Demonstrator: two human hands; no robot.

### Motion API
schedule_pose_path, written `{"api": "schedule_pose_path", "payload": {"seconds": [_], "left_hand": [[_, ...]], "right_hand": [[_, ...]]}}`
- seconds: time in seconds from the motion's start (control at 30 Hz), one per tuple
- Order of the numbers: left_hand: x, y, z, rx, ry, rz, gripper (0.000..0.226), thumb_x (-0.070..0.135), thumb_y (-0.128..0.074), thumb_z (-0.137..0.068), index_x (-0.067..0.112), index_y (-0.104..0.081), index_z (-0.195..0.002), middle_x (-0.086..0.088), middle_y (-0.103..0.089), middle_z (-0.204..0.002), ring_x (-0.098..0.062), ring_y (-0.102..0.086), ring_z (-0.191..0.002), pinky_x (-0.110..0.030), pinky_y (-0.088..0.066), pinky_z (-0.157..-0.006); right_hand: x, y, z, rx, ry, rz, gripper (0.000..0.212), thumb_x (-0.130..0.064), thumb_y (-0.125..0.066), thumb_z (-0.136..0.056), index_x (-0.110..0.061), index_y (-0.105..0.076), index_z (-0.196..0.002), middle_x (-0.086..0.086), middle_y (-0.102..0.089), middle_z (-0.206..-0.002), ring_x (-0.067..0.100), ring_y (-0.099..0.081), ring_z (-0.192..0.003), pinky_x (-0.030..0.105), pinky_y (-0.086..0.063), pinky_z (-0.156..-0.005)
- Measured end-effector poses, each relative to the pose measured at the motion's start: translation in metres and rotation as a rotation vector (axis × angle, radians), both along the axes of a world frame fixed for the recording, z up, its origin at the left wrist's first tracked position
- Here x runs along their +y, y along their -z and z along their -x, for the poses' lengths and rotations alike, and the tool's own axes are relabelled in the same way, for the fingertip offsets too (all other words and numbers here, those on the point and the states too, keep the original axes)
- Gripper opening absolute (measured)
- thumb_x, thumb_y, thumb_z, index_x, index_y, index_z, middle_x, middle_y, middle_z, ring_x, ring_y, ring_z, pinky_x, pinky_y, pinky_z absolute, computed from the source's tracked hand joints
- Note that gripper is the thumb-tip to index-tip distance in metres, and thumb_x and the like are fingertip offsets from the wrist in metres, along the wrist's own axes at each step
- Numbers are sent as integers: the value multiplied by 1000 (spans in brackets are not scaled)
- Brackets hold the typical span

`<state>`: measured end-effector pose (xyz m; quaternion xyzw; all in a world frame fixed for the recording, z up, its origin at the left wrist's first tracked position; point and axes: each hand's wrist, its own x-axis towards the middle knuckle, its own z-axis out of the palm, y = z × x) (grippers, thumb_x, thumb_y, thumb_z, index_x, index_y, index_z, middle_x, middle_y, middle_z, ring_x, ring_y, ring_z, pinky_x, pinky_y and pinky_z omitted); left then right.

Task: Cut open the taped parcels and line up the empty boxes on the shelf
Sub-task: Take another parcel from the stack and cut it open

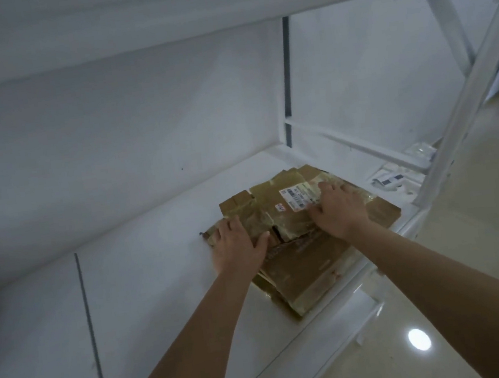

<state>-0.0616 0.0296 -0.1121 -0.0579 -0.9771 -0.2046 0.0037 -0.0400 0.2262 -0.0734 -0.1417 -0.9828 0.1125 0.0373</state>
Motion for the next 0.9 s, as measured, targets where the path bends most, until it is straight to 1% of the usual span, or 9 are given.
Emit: {"api": "schedule_pose_path", "payload": {"seconds": [0.1, 0.2, 0.37, 0.5, 0.6, 0.7, 0.77, 0.83, 0.9], "left_hand": [[1, 8, 4, -48, -49, -27, 87, 66, -44, -91, 6, -20, -150, -15, -36, -150, -34, -35, -138, -47, -38, -109], [3, 11, 8, -64, -53, -55, 85, 66, -44, -90, 7, -22, -148, -14, -42, -146, -35, -41, -134, -49, -40, -107], [0, 11, 10, -65, -58, -204, 79, 68, -47, -86, 15, -32, -142, -8, -52, -138, -32, -49, -128, -51, -45, -103], [-7, -8, 7, 1, -27, -388, 77, 62, -58, -85, 18, -32, -142, -5, -54, -133, -29, -52, -124, -50, -46, -102], [-15, -31, 6, 89, 6, -535, 88, 56, -69, -80, 18, -26, -147, -6, -47, -139, -25, -50, -125, -48, -47, -103], [-29, -60, 6, 88, 14, -670, 105, 55, -76, -74, 18, -17, -152, -4, -42, -145, -23, -52, -124, -44, -49, -101], [-38, -73, 1, 70, 6, -757, 97, 50, -74, -79, 15, -21, -152, -3, -48, -142, -22, -57, -119, -42, -52, -97], [-47, -77, -6, 81, 32, -772, 75, 42, -72, -84, 14, -37, -144, -1, -56, -134, -20, -59, -117, -36, -52, -96], [-58, -73, -13, 79, 85, -777, 60, 35, -72, -86, 16, -46, -137, 3, -61, -125, -17, -60, -114, -32, -51, -95]], "right_hand": [[5, 3, 7, -28, 50, 67, 59, -47, -44, -99, -3, -39, -139, 19, -49, -141, 38, -40, -133, 44, -35, -105], [5, 7, 12, -20, 26, 140, 55, -46, -46, -98, -4, -43, -133, 18, -54, -135, 37, -47, -127, 43, -39, -99], [-4, 3, 15, 84, 43, 248, 57, -42, -46, -100, 0, -40, -136, 20, -50, -134, 37, -48, -122, 43, -41, -98], [-12, -10, 14, 178, 76, 290, 56, -45, -44, -100, -2, -39, -134, 18, -43, -132, 38, -54, -112, 46, -47, -87], [-20, -22, 7, 257, 102, 279, 58, -52, -42, -98, -7, -40, -134, 14, -43, -129, 36, -58, -104, 44, -47, -79], [-25, -30, -5, 364, 130, 353, 59, -55, -43, -97, -8, -42, -134, 12, -45, -127, 33, -58, -100, 42, -49, -77], [-32, -29, -17, 411, 131, 396, 62, -57, -45, -96, -10, -43, -135, 11, -46, -126, 29, -57, -102, 41, -49, -78], [-44, -25, -29, 429, 142, 456, 62, -57, -48, -95, -11, -43, -136, 9, -47, -126, 26, -56, -104, 45, -51, -84], [-57, -19, -42, 465, 175, 578, 57, -54, -51, -95, -11, -46, -133, 6, -54, -125, 21, -58, -104, 45, -53, -86]]}}
